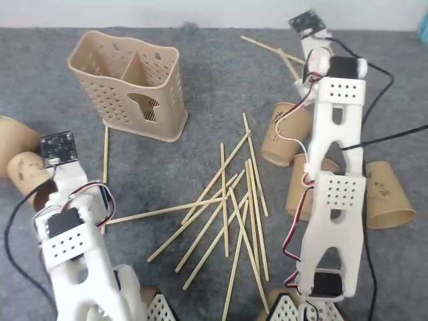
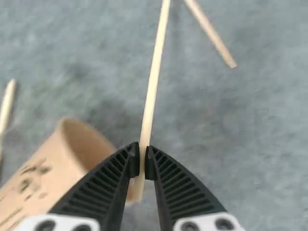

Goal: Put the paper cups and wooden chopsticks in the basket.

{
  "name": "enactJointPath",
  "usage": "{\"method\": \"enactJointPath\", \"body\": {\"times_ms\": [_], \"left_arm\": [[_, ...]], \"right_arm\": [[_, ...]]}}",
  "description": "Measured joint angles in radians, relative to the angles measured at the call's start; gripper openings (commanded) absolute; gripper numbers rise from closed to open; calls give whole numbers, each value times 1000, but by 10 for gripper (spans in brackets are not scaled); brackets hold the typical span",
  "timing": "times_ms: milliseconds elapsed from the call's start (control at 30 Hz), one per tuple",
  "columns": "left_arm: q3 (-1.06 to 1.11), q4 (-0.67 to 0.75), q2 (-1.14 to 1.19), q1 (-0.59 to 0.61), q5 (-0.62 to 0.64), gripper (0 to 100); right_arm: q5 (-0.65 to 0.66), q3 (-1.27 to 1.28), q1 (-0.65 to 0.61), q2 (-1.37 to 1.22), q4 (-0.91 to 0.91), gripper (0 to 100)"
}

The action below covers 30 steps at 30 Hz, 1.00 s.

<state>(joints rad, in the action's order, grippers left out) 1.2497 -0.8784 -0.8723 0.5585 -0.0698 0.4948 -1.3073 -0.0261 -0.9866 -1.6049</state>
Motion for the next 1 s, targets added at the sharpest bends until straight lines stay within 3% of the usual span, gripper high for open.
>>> {"method": "enactJointPath", "body": {"times_ms": [200,633,1000], "left_arm": [[0,9,0,0,0,134],[0,15,0,0,0,134],[0,15,0,0,0,134]], "right_arm": [[5,-57,-34,0,-150,8],[-2,-180,-34,48,-152,8],[-3,-173,-23,63,15,8]]}}
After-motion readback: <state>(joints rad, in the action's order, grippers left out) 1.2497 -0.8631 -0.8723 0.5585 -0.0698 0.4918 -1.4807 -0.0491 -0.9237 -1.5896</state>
